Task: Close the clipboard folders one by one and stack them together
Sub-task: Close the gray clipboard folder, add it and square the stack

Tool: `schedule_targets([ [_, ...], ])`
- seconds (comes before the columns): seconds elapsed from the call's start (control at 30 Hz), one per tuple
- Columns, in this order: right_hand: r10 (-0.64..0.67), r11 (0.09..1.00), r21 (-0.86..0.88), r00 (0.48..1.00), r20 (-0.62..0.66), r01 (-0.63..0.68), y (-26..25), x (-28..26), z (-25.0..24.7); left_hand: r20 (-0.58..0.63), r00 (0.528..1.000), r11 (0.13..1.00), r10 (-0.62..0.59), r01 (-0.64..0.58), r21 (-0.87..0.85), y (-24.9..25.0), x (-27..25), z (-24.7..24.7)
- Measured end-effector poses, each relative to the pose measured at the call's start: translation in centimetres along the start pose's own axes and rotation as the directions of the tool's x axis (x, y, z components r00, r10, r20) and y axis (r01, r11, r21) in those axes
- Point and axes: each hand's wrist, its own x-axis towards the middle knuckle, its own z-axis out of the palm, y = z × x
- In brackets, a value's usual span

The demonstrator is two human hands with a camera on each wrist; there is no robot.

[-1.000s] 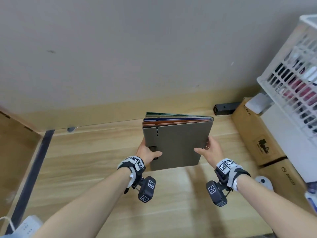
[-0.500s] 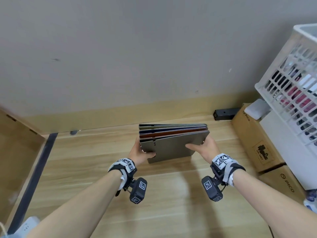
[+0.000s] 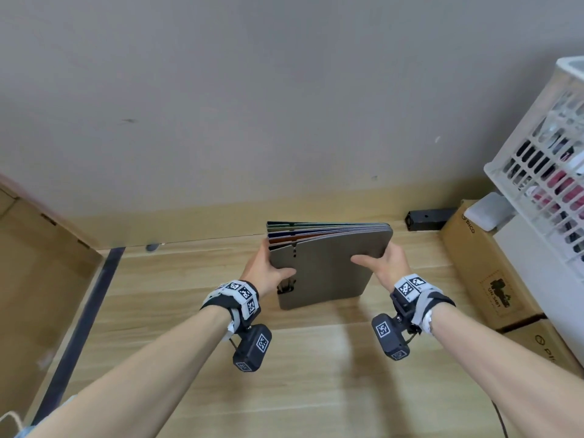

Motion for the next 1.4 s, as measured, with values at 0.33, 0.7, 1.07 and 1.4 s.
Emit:
schedule_targets([
  [0.33, -0.024, 0.995, -0.095, 1.000, 0.001, 0.024, 0.1, -0.2, 1.4, 0.054, 0.998, 1.000, -0.015, 0.014, 0.017, -1.5, -0.4, 0.1],
  [0.7, 0.004, 0.935, -0.353, 0.999, 0.041, 0.011, 1.8, 0.2, 0.7, 0.108, 0.989, 0.938, 0.098, -0.128, 0.323, -1.8, -1.3, -1.0],
  [1.07, 0.082, 0.939, -0.341, 0.993, 0.088, -0.048, 0.6, -0.4, 1.1, 0.152, 0.988, 0.952, -0.024, -0.024, 0.306, 0.4, -1.2, -3.4],
  [1.4, 0.045, 0.986, -0.166, 0.989, 0.139, -0.021, 3.9, -1.6, 1.6, 0.129, 0.987, 0.970, -0.098, 0.065, 0.235, -3.8, -3.0, -0.7],
])
